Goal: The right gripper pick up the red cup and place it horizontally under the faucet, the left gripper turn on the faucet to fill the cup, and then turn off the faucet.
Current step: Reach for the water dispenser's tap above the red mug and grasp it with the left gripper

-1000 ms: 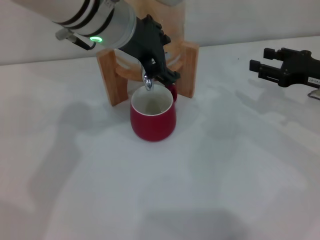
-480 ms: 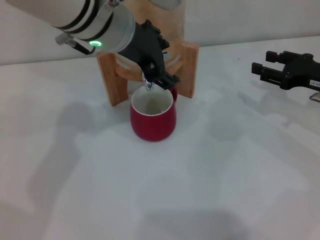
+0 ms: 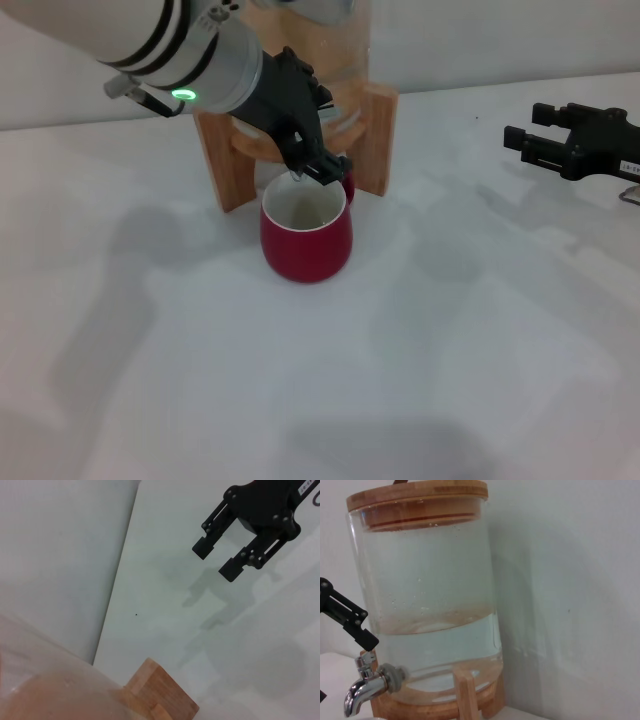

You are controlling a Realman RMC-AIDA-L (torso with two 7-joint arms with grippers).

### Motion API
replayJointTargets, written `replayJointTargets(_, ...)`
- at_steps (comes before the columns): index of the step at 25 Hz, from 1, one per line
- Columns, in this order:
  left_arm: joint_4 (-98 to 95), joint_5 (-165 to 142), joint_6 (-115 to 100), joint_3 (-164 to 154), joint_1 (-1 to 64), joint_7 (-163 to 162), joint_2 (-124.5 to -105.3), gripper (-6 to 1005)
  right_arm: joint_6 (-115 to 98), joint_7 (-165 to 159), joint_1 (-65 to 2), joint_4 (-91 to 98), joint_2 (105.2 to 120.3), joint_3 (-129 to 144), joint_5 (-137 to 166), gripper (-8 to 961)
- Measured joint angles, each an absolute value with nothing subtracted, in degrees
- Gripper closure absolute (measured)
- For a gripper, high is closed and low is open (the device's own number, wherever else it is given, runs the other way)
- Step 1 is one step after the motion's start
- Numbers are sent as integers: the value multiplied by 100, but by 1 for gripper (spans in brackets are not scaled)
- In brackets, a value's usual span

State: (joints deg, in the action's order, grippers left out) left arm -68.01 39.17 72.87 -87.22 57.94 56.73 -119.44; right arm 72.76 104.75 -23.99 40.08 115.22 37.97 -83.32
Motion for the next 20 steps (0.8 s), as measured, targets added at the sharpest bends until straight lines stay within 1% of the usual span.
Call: replayJointTargets(20,-6849,3963,7404,-8736,5792,5664,-11944,202,7278,10445,-2391,4008,11519,3791,-8309,377)
